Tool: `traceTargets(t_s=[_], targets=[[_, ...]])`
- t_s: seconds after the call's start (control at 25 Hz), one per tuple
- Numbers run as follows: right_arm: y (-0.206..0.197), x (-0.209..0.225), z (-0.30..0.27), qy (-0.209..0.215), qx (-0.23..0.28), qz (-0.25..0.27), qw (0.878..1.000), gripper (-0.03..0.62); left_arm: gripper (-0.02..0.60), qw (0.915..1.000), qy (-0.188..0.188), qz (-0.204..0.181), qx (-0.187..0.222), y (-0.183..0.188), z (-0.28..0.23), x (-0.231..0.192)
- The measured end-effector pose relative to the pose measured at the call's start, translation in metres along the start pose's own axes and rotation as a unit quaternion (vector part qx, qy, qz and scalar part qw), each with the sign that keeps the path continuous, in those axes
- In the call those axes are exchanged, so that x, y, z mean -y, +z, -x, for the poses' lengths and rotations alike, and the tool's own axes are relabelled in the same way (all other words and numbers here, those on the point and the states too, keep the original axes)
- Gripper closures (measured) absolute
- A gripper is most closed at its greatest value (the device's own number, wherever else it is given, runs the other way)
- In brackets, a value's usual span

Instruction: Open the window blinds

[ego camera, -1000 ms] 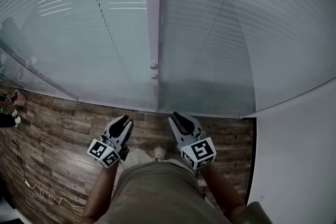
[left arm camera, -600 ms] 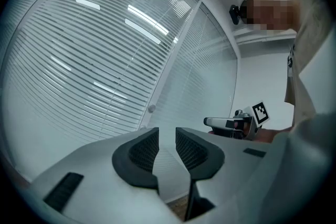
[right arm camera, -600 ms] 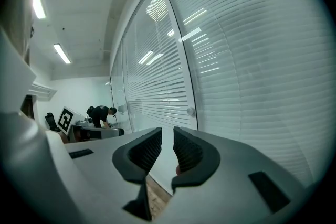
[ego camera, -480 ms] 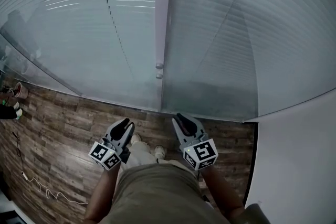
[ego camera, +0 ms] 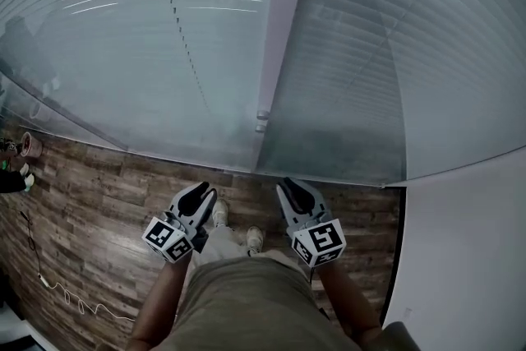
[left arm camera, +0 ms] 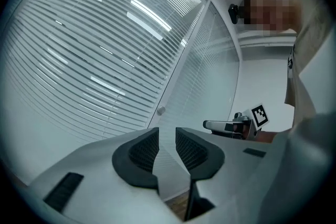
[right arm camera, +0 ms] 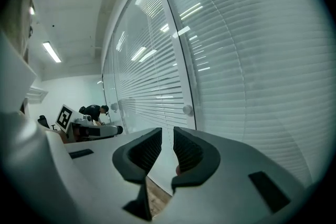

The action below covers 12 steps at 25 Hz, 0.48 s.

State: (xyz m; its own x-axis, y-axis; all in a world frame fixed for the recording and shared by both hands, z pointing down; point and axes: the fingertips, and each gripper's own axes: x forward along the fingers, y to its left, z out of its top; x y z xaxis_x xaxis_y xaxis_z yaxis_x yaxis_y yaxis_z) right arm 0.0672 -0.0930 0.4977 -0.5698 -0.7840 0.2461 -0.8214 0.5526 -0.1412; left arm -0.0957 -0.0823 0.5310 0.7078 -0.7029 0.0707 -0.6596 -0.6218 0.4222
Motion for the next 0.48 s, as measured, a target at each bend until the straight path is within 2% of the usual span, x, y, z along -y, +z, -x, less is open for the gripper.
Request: traceTargets(t_s=[0.24, 0.48], targets=[[0.000, -0.003, -0.022, -0.025, -0.001, -0.014, 1.000, 0.537, 0.491, 0.9995, -0.026, 0.000, -0.018, 0.011, -0.012, -0.026], [0.021, 0.000, -0.042, -0.054, -0.001, -0.020, 0.998, 0.537, 0.492, 0.9981, -0.052, 0.000, -0.032, 0.039, -0.028, -0.046]])
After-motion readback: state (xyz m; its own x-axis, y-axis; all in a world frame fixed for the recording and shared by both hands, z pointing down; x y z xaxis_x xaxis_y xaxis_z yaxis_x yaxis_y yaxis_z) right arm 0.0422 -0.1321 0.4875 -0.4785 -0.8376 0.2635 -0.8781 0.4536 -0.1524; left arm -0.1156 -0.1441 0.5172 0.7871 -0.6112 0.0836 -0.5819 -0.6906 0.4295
